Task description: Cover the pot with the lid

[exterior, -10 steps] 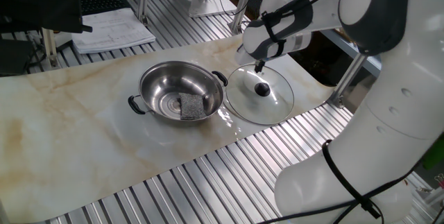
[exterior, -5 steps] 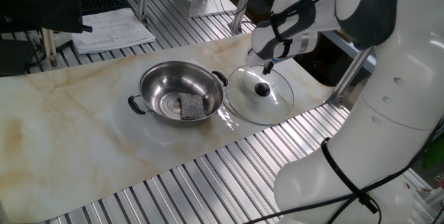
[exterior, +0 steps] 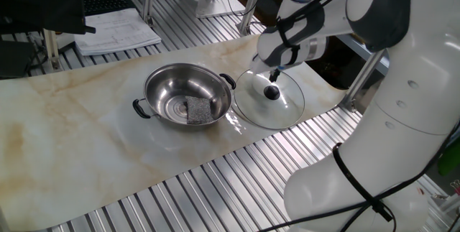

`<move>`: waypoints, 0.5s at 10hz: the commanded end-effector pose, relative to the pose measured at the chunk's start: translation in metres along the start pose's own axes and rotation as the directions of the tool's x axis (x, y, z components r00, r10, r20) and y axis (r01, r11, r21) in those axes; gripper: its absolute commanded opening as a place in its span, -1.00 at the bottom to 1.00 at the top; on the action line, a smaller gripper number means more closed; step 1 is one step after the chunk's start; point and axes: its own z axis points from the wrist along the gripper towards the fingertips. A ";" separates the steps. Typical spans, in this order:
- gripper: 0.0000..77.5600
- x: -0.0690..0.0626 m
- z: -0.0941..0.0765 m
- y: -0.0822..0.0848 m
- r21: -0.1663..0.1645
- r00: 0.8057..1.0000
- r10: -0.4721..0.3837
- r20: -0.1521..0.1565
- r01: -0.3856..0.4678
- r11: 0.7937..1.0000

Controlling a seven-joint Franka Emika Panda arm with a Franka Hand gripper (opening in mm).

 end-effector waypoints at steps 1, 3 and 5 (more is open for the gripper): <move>-1.00 0.009 -0.001 -0.001 0.009 1.000 0.006 0.007 -0.006 1.000; -1.00 0.009 -0.001 -0.008 0.006 1.000 -0.002 0.005 0.001 1.000; -1.00 0.008 0.004 -0.014 0.008 1.000 -0.006 0.007 0.006 1.000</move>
